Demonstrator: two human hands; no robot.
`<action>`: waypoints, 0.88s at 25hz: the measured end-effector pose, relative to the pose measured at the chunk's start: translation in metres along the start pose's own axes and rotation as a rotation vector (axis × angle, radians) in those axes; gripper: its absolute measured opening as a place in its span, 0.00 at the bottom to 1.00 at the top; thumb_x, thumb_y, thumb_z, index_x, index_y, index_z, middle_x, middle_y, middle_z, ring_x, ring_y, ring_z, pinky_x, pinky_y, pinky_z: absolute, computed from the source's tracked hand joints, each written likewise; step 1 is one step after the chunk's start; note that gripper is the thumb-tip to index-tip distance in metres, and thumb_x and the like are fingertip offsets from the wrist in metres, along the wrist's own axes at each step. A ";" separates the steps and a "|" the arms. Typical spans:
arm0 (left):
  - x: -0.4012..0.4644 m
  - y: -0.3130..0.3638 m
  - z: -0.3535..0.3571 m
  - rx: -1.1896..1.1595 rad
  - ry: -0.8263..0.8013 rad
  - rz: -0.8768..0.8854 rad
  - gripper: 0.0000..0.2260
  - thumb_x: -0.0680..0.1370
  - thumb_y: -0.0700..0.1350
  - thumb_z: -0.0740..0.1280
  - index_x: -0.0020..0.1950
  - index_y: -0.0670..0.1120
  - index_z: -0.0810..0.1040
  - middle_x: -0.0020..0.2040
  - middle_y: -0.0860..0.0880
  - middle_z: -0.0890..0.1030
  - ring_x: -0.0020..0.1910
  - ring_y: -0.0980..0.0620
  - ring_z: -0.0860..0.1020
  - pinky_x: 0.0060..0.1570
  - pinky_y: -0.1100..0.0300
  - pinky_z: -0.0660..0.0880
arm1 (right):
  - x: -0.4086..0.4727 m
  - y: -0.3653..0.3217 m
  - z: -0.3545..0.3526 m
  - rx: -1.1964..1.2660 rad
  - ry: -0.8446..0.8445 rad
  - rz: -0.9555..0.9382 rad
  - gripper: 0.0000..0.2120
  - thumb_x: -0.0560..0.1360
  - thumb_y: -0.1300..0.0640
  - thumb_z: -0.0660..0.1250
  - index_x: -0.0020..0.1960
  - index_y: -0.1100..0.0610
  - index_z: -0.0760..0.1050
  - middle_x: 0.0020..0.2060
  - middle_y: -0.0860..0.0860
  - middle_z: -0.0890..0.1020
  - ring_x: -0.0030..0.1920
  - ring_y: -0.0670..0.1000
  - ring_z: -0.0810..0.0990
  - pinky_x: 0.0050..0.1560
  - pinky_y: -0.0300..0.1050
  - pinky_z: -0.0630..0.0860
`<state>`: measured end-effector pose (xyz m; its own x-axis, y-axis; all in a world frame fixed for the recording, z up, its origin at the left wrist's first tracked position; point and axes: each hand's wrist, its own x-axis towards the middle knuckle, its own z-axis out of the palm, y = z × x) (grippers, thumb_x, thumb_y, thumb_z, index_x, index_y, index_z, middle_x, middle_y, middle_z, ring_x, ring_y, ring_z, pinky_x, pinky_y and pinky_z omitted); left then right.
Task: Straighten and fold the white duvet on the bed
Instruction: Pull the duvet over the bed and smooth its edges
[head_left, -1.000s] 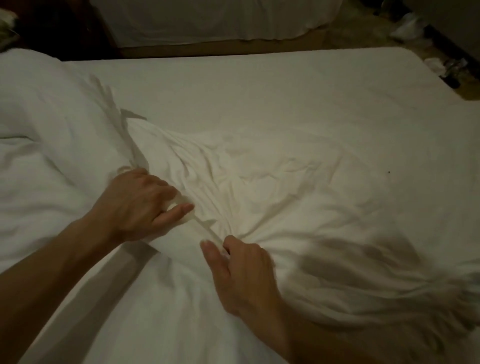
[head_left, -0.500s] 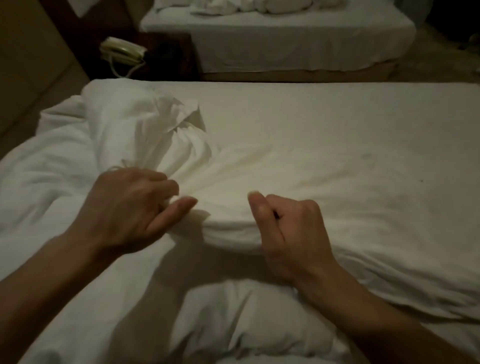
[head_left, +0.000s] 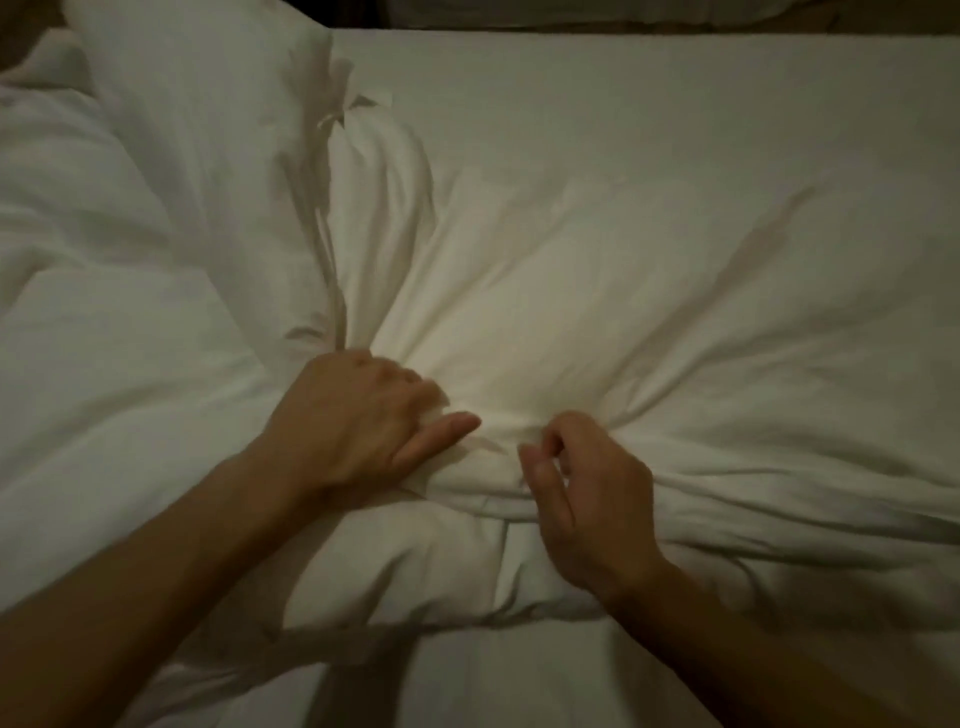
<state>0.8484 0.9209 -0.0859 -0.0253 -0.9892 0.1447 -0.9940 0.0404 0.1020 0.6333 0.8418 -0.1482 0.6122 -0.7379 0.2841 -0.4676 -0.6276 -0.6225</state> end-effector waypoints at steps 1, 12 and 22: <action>-0.014 0.006 0.013 0.009 0.027 -0.038 0.36 0.80 0.67 0.36 0.34 0.50 0.77 0.32 0.50 0.79 0.31 0.47 0.77 0.35 0.54 0.70 | -0.007 0.003 0.012 -0.067 -0.050 0.018 0.23 0.82 0.35 0.45 0.40 0.49 0.66 0.32 0.46 0.74 0.31 0.49 0.72 0.35 0.42 0.64; -0.036 0.028 0.037 0.067 0.016 -0.164 0.34 0.82 0.65 0.40 0.29 0.51 0.74 0.26 0.51 0.76 0.24 0.51 0.72 0.31 0.59 0.65 | -0.026 0.011 0.018 -0.166 -0.245 0.056 0.29 0.79 0.29 0.37 0.35 0.47 0.63 0.25 0.44 0.66 0.27 0.49 0.68 0.34 0.44 0.63; -0.035 0.086 0.016 0.198 0.088 -0.236 0.31 0.82 0.63 0.43 0.40 0.45 0.77 0.37 0.44 0.77 0.37 0.41 0.75 0.41 0.49 0.67 | -0.070 0.078 -0.069 -0.239 -0.016 -0.029 0.27 0.83 0.39 0.50 0.57 0.59 0.77 0.54 0.57 0.77 0.56 0.59 0.74 0.59 0.58 0.70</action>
<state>0.7624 0.9565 -0.0977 0.2094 -0.9514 0.2256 -0.9729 -0.2258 -0.0494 0.5102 0.8274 -0.1667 0.6362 -0.7163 0.2866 -0.5866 -0.6904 -0.4233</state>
